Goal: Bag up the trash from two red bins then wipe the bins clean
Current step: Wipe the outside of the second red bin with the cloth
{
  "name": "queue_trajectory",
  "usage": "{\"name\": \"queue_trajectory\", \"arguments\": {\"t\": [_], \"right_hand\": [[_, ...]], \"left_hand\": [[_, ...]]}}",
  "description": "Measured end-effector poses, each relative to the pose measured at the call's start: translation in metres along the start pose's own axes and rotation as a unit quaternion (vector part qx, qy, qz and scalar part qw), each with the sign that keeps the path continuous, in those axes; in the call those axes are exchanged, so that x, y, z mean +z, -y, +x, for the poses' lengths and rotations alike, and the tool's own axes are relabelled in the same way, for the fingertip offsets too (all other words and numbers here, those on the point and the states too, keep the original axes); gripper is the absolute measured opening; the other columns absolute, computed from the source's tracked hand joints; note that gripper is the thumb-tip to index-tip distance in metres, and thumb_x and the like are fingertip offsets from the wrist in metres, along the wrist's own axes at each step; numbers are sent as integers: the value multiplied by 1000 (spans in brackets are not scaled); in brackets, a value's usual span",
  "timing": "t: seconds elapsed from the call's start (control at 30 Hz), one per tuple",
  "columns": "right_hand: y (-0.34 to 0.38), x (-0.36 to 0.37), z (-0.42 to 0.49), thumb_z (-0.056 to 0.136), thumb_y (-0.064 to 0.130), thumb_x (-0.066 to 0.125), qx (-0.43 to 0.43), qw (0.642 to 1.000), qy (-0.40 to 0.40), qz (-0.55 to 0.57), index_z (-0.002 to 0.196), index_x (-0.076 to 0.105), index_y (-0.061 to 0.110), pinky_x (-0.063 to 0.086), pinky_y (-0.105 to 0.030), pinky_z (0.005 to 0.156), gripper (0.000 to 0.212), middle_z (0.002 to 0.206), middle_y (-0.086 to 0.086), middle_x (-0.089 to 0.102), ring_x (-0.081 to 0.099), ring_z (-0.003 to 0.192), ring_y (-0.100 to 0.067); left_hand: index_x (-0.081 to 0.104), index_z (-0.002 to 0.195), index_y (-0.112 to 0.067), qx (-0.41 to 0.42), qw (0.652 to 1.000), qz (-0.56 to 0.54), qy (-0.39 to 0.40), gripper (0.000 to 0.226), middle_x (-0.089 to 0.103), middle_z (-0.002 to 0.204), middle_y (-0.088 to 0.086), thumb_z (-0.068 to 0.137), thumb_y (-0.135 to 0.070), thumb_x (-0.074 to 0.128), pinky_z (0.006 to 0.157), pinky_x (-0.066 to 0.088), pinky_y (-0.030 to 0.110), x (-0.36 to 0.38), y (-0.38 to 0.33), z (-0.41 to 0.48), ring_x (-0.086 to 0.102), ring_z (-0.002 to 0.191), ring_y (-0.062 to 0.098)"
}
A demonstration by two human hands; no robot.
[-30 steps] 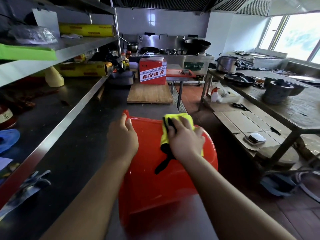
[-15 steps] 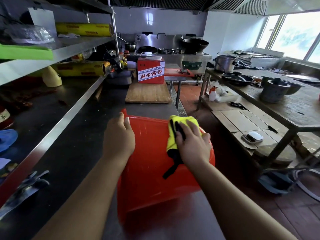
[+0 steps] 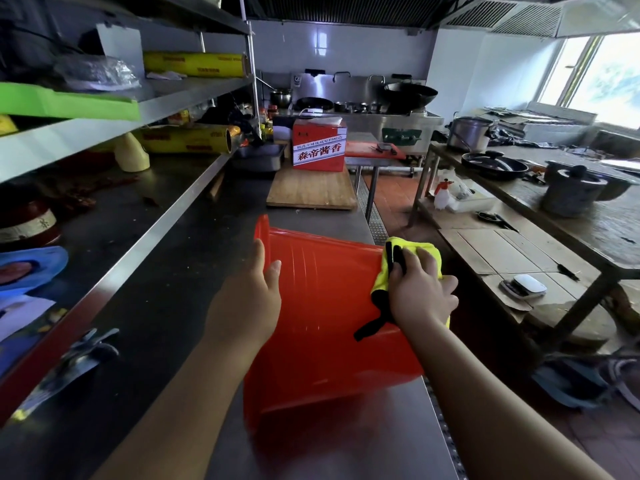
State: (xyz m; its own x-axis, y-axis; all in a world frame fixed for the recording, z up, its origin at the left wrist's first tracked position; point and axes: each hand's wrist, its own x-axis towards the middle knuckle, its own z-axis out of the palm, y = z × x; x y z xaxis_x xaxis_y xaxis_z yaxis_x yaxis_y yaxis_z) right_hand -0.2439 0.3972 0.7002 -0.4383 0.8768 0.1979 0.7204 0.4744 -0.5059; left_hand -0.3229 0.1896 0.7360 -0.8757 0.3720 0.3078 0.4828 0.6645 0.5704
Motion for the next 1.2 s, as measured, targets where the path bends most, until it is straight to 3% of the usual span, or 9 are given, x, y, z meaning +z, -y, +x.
{"name": "queue_trajectory", "arguments": {"t": [0.1, 0.13, 0.27, 0.47, 0.73, 0.83, 0.97, 1.07, 1.2], "right_hand": [[9, 0, -12, 98, 47, 33, -29, 999, -4, 15, 137, 37, 45, 32, -43, 90, 40, 152, 14, 25, 34, 115, -36], [15, -1, -17, 97, 48, 34, -51, 998, 3, 22, 137, 37, 45, 32, -44, 92, 40, 152, 15, 26, 34, 116, -37], [46, -8, -42, 97, 51, 36, -176, 981, 54, 57, 138, 38, 47, 33, -40, 92, 42, 151, 21, 25, 34, 117, -31], [90, -8, -70, 98, 50, 33, -296, 950, 82, 52, 140, 35, 46, 31, -40, 89, 41, 149, 23, 24, 34, 114, -29], [98, 7, -63, 99, 50, 30, -292, 954, 71, 3, 142, 29, 45, 31, -43, 87, 43, 152, 19, 19, 32, 113, -32], [89, 8, -52, 98, 50, 31, -266, 962, 70, 1, 141, 30, 46, 32, -44, 89, 42, 152, 19, 19, 32, 116, -32], [57, 8, -27, 97, 51, 32, -185, 981, 57, -11, 141, 30, 46, 32, -45, 94, 44, 153, 19, 20, 31, 122, -34], [27, 5, -2, 96, 52, 34, -106, 993, 46, -22, 139, 33, 48, 32, -45, 95, 43, 152, 19, 22, 33, 120, -35], [3, 1, 18, 96, 53, 33, -38, 998, 42, -19, 136, 35, 48, 32, -44, 90, 40, 151, 17, 26, 34, 115, -34]], "left_hand": [[9, 150, -24, 2, 1000, -14, 5, 54, 64, 77, 6, 101, -42, 21, 55, 43, 23, -1, -3, -2, 62, 66, 15], [10, 150, -23, -1, 1000, -21, 9, 53, 64, 76, 5, 101, -40, 21, 56, 42, 22, -2, -5, -1, 62, 66, 14], [18, 150, -19, -19, 999, -36, 23, 51, 57, 127, 20, 102, -37, 25, 90, 41, 33, -8, -9, 8, 54, 117, 32], [20, 149, -17, -50, 996, -23, 69, 50, 50, 134, 22, 102, -32, 27, 94, 37, 34, -17, -9, 25, 47, 124, 34], [16, 150, -18, -76, 994, 46, 62, 50, 53, 128, 22, 103, -32, 22, 88, 39, 39, -11, -12, 43, 51, 117, 36], [26, 144, -14, -66, 991, 107, 45, 46, 56, 121, 21, 102, -32, 21, 82, 39, 40, -10, -12, 47, 54, 110, 38], [49, 114, -9, 42, 979, 187, -67, 24, 64, 89, 16, 100, -22, 35, 55, 33, 31, -5, -4, 41, 64, 76, 36], [58, 82, -3, 137, 956, 220, -140, 9, 58, 62, 13, 87, -10, 61, 43, 23, 18, -3, 3, 38, 54, 42, 28], [63, 72, -1, 185, 932, 268, -156, 15, 57, 62, 12, 86, -7, 61, 45, 27, 23, -2, 8, 31, 51, 45, 25]]}}
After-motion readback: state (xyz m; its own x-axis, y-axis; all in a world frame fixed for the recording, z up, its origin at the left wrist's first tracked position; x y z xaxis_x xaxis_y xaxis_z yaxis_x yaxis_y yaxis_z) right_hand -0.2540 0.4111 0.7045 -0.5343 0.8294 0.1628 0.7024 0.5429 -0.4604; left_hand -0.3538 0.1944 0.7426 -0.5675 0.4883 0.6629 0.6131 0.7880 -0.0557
